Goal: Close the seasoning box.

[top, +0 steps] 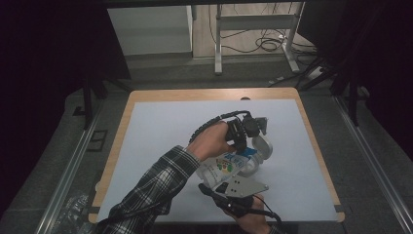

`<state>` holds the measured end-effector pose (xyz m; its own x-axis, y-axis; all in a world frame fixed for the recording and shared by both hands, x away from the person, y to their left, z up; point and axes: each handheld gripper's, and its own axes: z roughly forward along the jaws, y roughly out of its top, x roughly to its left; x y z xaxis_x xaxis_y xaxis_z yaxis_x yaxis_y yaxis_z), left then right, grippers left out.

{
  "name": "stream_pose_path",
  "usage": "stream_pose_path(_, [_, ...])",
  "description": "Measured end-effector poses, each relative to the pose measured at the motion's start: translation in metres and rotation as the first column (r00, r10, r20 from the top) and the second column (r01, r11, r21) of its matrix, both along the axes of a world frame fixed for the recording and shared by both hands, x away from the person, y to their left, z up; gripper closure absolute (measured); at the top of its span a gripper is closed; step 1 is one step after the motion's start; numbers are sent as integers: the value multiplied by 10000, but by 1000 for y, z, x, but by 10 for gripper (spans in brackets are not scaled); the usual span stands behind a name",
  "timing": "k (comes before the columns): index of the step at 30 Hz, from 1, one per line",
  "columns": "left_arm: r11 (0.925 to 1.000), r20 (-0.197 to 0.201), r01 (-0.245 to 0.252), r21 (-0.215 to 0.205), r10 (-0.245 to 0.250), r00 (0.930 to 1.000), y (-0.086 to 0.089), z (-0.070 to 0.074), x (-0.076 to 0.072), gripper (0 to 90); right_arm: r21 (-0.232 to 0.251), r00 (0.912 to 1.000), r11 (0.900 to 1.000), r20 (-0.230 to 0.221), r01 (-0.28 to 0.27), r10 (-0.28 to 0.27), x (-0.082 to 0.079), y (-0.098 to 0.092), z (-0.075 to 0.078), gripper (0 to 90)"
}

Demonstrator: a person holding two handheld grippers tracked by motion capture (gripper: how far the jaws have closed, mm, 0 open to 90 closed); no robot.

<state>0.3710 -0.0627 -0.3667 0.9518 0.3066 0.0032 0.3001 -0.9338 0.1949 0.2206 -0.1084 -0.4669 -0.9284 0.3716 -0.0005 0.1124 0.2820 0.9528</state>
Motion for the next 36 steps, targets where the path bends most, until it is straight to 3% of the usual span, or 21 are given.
stream_pose_path(17, [9999,-34,36,126,-35,10000,-1,-1,0,894,121,9996,9999,255,-115,111,-2,1,3,894])
stream_pose_path(36, [9999,-133,-94,130,95,9999,0,-1,1,895,11,9998,10000,200,-57,57,-2,2,1,894])
